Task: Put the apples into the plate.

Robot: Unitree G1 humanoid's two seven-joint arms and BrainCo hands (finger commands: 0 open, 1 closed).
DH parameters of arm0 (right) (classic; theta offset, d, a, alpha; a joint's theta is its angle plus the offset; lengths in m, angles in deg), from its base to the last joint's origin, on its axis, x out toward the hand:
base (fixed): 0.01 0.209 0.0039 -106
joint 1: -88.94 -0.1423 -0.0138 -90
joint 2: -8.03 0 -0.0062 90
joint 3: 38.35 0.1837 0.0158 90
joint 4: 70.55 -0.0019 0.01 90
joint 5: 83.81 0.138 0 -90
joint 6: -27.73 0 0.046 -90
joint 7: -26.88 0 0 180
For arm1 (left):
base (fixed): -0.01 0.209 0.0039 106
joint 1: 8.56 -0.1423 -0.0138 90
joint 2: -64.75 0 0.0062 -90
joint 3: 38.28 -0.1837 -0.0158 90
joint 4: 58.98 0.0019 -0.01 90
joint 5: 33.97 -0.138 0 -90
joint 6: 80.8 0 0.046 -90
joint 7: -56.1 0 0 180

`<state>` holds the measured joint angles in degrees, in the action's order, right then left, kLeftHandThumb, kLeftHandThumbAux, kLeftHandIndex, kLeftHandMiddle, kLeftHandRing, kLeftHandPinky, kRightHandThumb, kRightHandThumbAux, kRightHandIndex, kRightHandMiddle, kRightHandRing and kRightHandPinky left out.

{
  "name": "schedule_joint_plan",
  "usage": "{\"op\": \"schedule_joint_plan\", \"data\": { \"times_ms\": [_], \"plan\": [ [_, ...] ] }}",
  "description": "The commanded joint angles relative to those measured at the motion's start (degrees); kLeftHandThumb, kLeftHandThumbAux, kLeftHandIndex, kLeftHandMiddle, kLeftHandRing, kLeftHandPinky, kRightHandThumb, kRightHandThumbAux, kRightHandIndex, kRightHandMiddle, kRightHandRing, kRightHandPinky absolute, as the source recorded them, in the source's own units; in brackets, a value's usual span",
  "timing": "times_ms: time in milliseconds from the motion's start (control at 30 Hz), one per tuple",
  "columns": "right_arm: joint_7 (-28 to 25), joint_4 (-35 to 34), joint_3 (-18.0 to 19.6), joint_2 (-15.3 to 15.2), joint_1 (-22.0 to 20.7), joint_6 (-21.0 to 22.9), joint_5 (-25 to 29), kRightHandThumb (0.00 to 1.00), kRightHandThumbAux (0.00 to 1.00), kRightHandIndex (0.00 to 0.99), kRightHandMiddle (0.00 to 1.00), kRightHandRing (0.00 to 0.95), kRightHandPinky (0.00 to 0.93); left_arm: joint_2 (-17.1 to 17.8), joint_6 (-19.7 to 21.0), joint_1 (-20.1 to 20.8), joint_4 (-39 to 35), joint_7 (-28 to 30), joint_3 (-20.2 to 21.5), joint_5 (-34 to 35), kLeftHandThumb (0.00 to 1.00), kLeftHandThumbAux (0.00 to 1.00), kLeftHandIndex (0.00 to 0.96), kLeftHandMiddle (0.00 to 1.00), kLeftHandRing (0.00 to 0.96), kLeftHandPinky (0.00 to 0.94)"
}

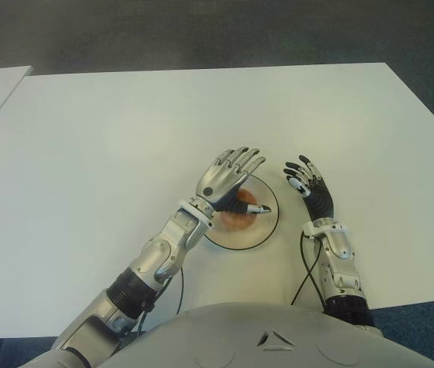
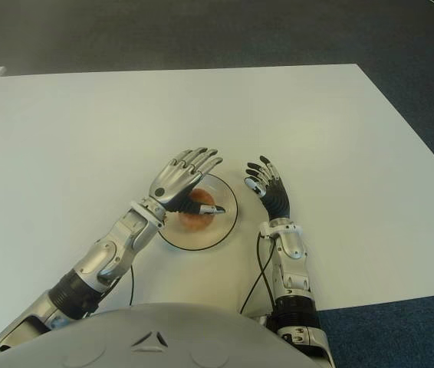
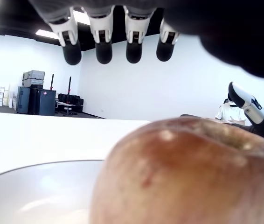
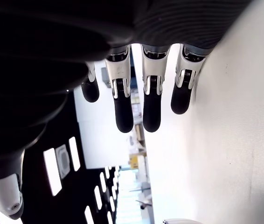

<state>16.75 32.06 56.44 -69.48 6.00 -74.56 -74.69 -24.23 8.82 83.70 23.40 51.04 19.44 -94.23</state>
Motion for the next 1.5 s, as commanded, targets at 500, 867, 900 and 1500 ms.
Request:
{"op": "schedule_joint_plan", "data": {
  "times_ms": [500,867,900,1500],
  "plan": [
    [0.37,0.28,-0.24,0.34,4.04,2.96,-0.42,0.202,0.585,0.098,0.261,0.214,0.138,-13.38,-1.61,-27.06,-12.94,6.22,25.74,51.98,0.001,0.222,0.000,0.000,0.000,0.000],
    [-0.64,-0.50,-0.75,-0.33,5.10,2.90,-0.46,0.196,0.581,0.091,0.252,0.216,0.165,-14.31,-17.05,-29.39,4.73,-5.31,31.50,45.99,0.000,0.191,0.000,0.000,0.000,0.000],
    [-0.76,-0.55,-0.80,-0.36,5.16,2.93,-0.37,0.199,0.582,0.090,0.251,0.217,0.175,-14.37,-16.79,-29.54,4.54,-6.23,31.40,44.75,0.000,0.188,0.000,0.000,0.000,0.000],
    [-2.51,-1.75,-0.59,-1.12,6.09,3.52,0.58,0.193,0.592,0.080,0.243,0.210,0.151,-15.68,-26.02,-28.82,14.22,-11.37,31.67,45.67,0.000,0.228,0.109,0.001,0.000,0.000]
  ]
}}
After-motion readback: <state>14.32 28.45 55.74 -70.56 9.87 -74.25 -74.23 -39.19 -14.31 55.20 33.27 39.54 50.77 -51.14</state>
